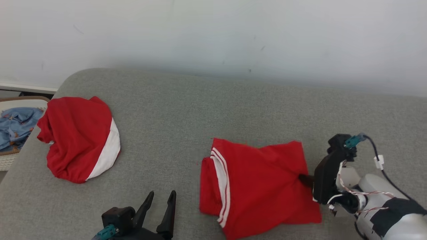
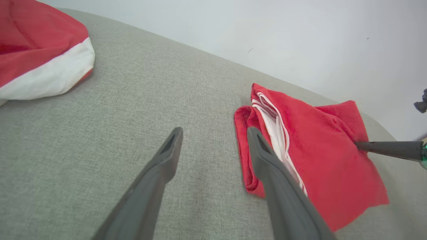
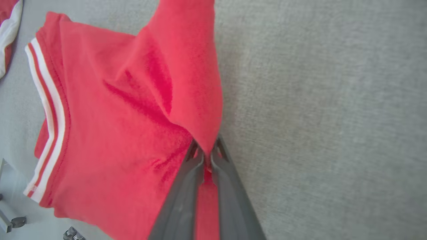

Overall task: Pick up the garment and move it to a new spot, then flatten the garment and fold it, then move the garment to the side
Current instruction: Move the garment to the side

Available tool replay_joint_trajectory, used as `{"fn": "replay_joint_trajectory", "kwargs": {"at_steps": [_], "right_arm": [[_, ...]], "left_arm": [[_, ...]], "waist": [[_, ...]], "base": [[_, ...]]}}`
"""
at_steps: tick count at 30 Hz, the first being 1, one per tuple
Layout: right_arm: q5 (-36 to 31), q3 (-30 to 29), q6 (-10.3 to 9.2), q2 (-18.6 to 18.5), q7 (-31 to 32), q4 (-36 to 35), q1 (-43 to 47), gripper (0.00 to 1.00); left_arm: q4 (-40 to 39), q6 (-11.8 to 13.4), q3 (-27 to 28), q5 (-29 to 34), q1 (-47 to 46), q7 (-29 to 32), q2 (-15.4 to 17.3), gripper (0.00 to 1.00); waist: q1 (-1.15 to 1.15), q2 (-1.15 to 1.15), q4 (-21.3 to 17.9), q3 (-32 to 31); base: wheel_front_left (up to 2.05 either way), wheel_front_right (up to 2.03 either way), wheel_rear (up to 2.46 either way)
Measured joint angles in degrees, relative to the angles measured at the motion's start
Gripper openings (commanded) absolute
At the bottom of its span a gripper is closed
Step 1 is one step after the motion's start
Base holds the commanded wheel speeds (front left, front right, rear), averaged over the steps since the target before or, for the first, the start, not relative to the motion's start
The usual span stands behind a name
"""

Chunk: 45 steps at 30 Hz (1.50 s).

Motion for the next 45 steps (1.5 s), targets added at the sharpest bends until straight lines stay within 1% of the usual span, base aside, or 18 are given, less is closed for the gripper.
{"fn": "replay_joint_trajectory", "kwargs": {"at_steps": [6, 10, 15, 27, 29, 33, 45], "right_arm": [[-0.01, -1.33, -0.57, -3.46, 0.60, 1.60, -2.61, 0.00], [-0.09, -2.05, -1.29, -5.22, 1.10, 2.78, -4.48, 0.00], [-0.11, -2.83, -1.43, -6.51, 1.33, 3.31, -6.62, 0.00], [-2.11, -2.03, -1.59, -8.90, 2.41, 4.35, -11.60, 0.00], [-3.39, -1.67, -2.02, -9.16, 2.60, 4.82, -13.06, 0.00], [-3.76, -1.71, -2.52, -10.70, 3.11, 5.64, -14.33, 0.00], [-5.93, -1.59, -3.99, -14.62, 3.45, 8.66, -17.95, 0.00]], "left_arm": [[-0.13, -0.01, -0.12, 0.00, 0.00, 0.00, 0.04, 1.00], [-0.35, -0.01, -0.29, 0.01, 0.00, -0.01, 0.11, 1.00], [-0.63, -0.03, -0.46, 0.01, 0.00, -0.01, 0.14, 1.00], [-1.41, -0.05, -0.54, 0.11, 0.00, -0.01, 0.92, 1.00], [-1.57, -0.05, -0.60, 0.18, -0.01, 0.00, 1.10, 1.00], [-2.26, -0.05, -0.92, 0.53, -0.04, 0.09, 1.08, 1.00], [-4.08, -0.07, -1.40, 1.98, -1.40, 0.53, 1.51, 1.00]], "waist": [[0.00, 0.00, -1.94, 0.06], [0.00, 0.00, -2.89, 0.25], [0.00, 0.00, -3.97, 0.53], [0.00, 0.00, -7.86, 1.66], [0.00, 0.00, -8.92, 2.09], [0.00, 0.00, -10.06, 2.99], [0.00, 0.00, -12.00, 6.43]], "base": [[0.00, 0.00, 0.00], [0.00, 0.00, 0.00], [0.00, 0.00, 0.00], [0.00, 0.00, 0.00], [0.00, 0.00, 0.00], [0.00, 0.00, 0.00], [0.00, 0.00, 0.00]]}}
